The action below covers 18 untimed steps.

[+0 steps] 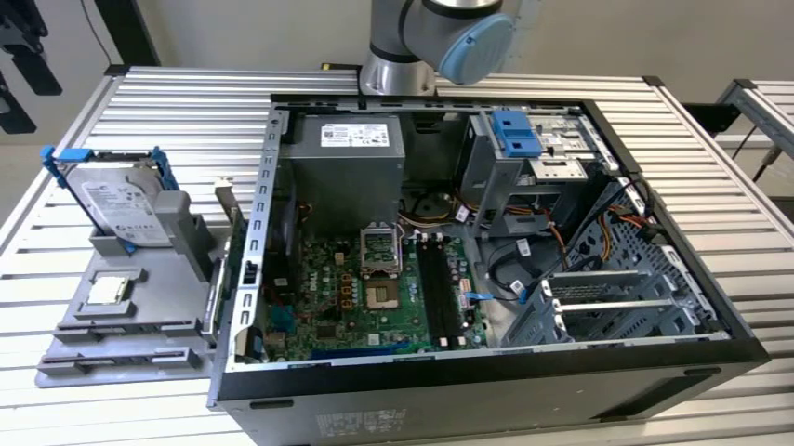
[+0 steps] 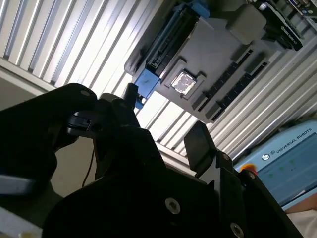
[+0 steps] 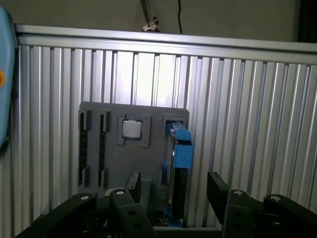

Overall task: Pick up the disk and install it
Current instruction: 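Pick up the disk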

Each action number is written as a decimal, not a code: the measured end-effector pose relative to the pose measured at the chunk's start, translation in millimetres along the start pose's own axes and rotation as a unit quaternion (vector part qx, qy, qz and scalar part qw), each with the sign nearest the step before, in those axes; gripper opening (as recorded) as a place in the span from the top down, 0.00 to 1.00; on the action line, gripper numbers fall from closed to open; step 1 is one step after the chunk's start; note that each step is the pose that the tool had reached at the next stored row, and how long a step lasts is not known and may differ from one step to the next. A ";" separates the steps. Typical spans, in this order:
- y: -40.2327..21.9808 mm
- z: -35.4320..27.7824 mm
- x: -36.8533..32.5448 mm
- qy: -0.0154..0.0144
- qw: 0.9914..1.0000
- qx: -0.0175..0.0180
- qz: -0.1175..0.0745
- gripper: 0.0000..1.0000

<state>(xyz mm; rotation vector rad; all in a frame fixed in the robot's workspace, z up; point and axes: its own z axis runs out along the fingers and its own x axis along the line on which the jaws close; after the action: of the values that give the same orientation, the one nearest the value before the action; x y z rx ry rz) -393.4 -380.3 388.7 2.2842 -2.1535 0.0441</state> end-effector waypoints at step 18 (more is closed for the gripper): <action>0.1 6.2 0.1 -0.027 0.999 0.002 0.022 0.00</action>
<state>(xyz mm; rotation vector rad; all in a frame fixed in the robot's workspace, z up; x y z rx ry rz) -393.5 -380.5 382.5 2.2661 -2.2303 -0.0145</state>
